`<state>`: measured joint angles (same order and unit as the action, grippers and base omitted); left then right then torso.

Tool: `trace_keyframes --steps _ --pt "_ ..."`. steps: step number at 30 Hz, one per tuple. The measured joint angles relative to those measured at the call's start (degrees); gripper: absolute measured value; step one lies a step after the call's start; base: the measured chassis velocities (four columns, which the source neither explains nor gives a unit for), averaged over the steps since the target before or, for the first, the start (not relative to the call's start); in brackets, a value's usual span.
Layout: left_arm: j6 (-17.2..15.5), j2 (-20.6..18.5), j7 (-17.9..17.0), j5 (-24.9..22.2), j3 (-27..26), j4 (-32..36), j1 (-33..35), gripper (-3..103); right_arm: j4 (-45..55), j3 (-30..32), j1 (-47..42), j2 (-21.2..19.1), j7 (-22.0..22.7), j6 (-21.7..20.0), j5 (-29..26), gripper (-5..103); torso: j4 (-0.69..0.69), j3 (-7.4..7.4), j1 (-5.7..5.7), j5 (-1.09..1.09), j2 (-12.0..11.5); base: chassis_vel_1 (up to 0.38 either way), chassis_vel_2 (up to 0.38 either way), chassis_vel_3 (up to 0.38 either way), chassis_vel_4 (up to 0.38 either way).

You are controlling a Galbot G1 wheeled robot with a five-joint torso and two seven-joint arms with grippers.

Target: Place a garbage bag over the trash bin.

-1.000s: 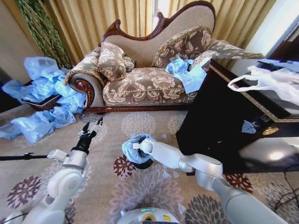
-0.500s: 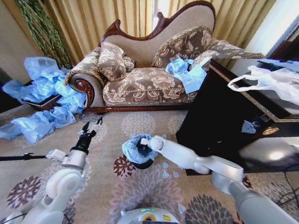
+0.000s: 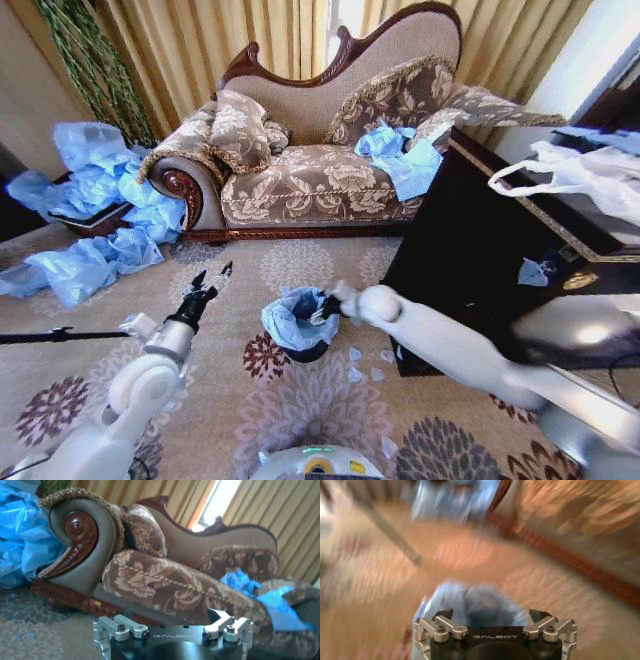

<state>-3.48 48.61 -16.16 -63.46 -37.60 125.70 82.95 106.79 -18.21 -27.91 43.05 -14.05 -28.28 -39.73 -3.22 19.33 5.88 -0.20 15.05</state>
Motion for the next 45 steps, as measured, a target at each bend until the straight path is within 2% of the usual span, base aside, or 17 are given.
trace_keyframes --steps 3,4,7,8,9,11,12,13,15,16,18,20,23,25,32,36,45 --pt "-0.86 0.07 -0.07 3.72 -1.48 -0.57 3.51 100 8.55 17.33 -15.14 -6.45 6.40 9.41 -8.98 100 -0.01 -0.01 -0.01 -0.04 0.00 0.000 0.000 0.000 0.000" --pt "-0.86 0.07 -0.07 3.72 -1.48 -0.57 3.51 100 8.55 17.33 -15.14 -6.45 6.40 9.41 -8.98 100 -0.01 -0.01 -0.01 -0.04 0.00 0.000 0.000 0.000 0.000" --pt "-0.14 5.11 3.66 12.54 -7.17 2.79 14.18 100 12.66 26.67 -27.80 -3.96 15.69 16.38 -11.50 100 0.10 -0.01 -0.02 0.05 0.00 0.000 0.000 0.000 0.000" --pt "-0.14 5.11 3.66 12.54 -7.17 2.79 14.18 100 12.66 26.67 -27.80 -3.96 15.69 16.38 -11.50 100 0.10 -0.01 -0.02 0.05 0.00 0.000 0.000 0.000 0.000" --pt "0.30 6.97 4.75 14.99 -8.16 4.11 16.95 100 15.00 30.12 -32.17 -2.02 18.08 17.61 -11.41 100 0.21 0.00 -0.01 0.05 0.00 0.000 0.000 0.000 0.000" --pt "0.87 9.55 6.22 17.90 -8.71 6.95 19.70 100 20.44 37.49 -41.81 2.86 21.32 18.80 -9.94 100 0.13 -0.01 -0.02 -0.06 0.00 0.000 0.000 0.000 0.000" --pt "0.87 9.55 6.22 17.90 -8.71 6.95 19.70 100 20.44 37.49 -41.81 2.86 21.32 18.80 -9.94 100 0.13 -0.01 -0.02 -0.06 0.00 0.000 0.000 0.000 0.000" --pt "1.03 10.84 6.64 19.15 -8.83 8.29 20.55 100 23.48 41.13 -47.32 6.34 22.67 19.19 -8.07 100 0.02 -0.01 -0.01 0.00 0.00 0.000 0.000 0.000 0.000" --pt "1.23 12.77 7.07 21.05 -9.27 10.90 21.55 100 27.92 46.51 -55.52 12.81 23.60 20.76 -3.58 100 -0.02 -0.02 -0.02 0.05 0.00 0.000 0.000 0.000 0.000" --pt "1.23 12.77 7.07 21.05 -9.27 10.90 21.55 100 27.92 46.51 -55.52 12.81 23.60 20.76 -3.58 100 -0.02 -0.02 -0.02 0.05 0.00 0.000 0.000 0.000 0.000" --pt "1.34 14.99 7.30 22.67 -9.49 13.36 22.52 100 31.59 49.88 -62.85 18.69 24.40 23.23 1.48 100 0.04 -0.01 -0.02 -0.01 0.00 0.000 0.000 0.000 0.000" --pt "1.34 15.67 7.30 23.01 -9.46 14.04 22.80 100 32.60 50.69 -64.99 20.42 25.06 24.58 4.60 100 0.06 -0.01 -0.02 -0.04 0.01 0.000 0.000 0.000 0.000" --pt "1.47 18.08 7.19 23.87 -9.19 15.59 23.56 100 34.92 54.12 -70.91 25.03 26.03 27.71 18.48 100 0.06 -0.01 -0.01 0.01 0.00 0.000 0.000 0.000 0.000" --pt "1.55 18.57 7.04 24.19 -8.92 15.75 23.62 100 36.00 54.31 -72.84 25.77 25.93 27.60 21.22 100 0.05 0.00 -0.01 0.00 0.00 0.000 0.000 0.000 0.000" --pt "1.99 19.63 7.30 27.02 -7.42 16.79 24.41 100 37.05 52.40 -75.83 28.56 25.79 27.49 23.74 100 0.06 0.00 0.00 0.01 0.01 0.000 0.000 0.000 0.000" --pt "3.25 21.52 9.42 32.39 -5.69 17.62 28.10 100 36.56 50.41 -76.03 32.49 24.99 27.67 25.78 100 0.06 0.00 0.00 0.01 0.01 0.000 0.000 0.000 0.000" --pt "3.56 21.45 11.66 36.58 -7.79 17.70 32.33 100 36.56 50.33 -75.53 33.85 22.52 27.24 25.92 100 0.06 0.01 0.00 0.00 0.00 0.000 0.000 0.000 0.000"
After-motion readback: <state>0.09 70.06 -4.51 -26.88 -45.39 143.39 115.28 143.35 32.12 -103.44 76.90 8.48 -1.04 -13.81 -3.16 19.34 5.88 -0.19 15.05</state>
